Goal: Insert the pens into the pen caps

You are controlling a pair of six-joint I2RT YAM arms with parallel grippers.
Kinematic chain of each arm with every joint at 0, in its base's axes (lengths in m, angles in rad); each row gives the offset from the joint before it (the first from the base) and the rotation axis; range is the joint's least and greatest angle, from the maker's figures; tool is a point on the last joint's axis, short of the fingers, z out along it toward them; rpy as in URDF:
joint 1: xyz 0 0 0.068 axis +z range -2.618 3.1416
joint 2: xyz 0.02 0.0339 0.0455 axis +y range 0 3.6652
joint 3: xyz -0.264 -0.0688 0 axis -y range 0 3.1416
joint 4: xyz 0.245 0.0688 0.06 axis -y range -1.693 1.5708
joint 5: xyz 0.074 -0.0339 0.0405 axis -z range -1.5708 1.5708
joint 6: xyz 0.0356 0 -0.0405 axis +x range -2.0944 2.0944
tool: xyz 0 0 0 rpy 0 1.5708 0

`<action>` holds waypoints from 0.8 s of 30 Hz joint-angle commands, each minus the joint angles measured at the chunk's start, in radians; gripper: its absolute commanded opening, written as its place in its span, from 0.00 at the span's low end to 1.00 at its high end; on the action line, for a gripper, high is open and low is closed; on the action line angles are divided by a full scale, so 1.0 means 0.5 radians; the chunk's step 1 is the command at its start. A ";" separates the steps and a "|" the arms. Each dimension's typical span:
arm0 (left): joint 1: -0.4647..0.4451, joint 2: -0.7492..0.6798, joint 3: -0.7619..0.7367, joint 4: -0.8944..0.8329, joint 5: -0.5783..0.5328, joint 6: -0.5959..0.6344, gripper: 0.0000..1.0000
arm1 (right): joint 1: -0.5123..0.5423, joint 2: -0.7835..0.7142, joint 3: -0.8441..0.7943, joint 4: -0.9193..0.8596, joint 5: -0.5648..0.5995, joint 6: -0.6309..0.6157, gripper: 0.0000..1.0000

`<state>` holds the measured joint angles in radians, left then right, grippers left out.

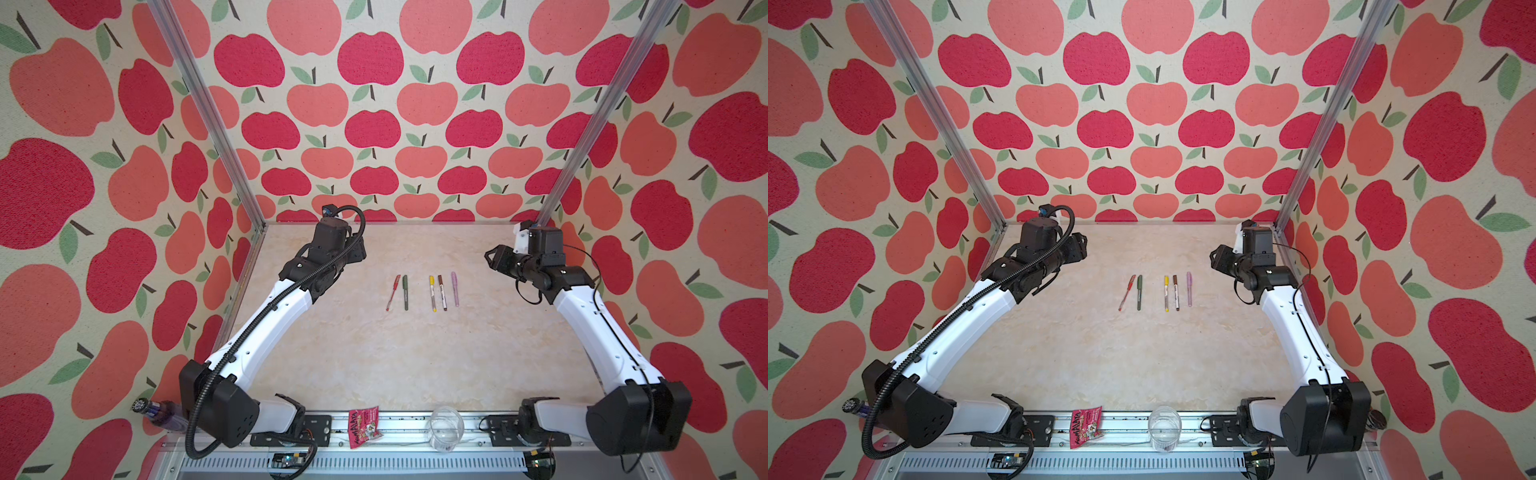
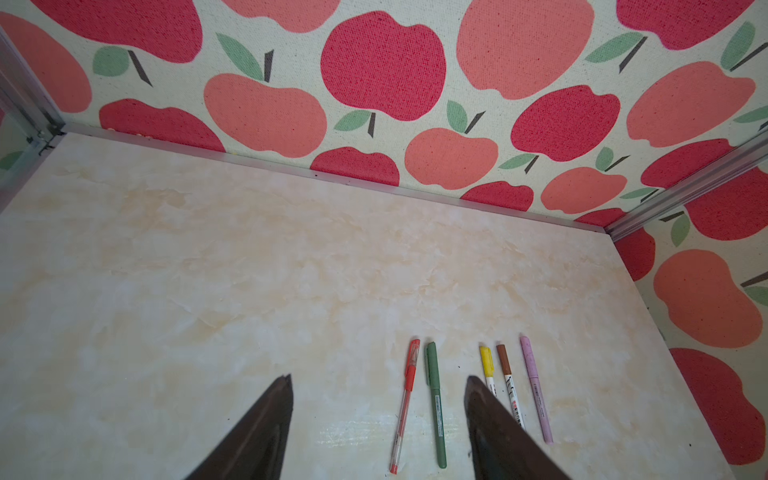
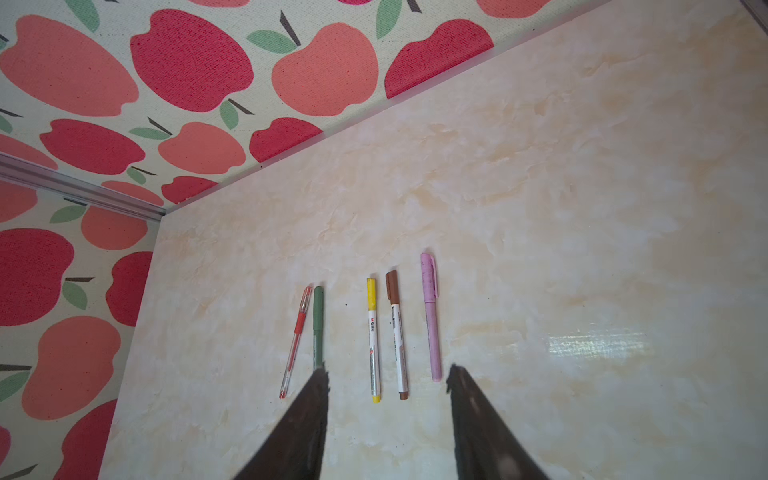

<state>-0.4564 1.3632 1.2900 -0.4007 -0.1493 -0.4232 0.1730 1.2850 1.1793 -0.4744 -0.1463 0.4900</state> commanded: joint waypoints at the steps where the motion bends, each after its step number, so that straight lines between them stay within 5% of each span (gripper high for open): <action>1: 0.017 -0.025 -0.166 -0.136 -0.055 0.089 0.71 | -0.023 0.022 -0.085 0.053 0.074 -0.146 0.50; 7: 0.261 -0.366 -0.700 0.209 -0.543 0.366 0.90 | -0.076 -0.052 -0.568 0.651 0.328 -0.451 0.49; 14: 0.753 -0.687 -1.506 1.155 -0.485 0.558 0.99 | -0.084 -0.041 -1.061 1.414 0.536 -0.773 0.49; 22: 0.954 -0.143 -1.868 2.037 -0.418 0.695 0.99 | -0.086 0.145 -1.524 2.272 0.725 -1.175 0.50; 24: 0.977 -0.016 -1.824 2.152 -0.242 0.749 0.99 | -0.094 0.272 -1.620 2.613 0.775 -1.211 0.51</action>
<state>0.0162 1.3041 0.3634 0.4374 -0.3515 -0.1009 0.1352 1.3682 0.4183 0.5510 0.1696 -0.0227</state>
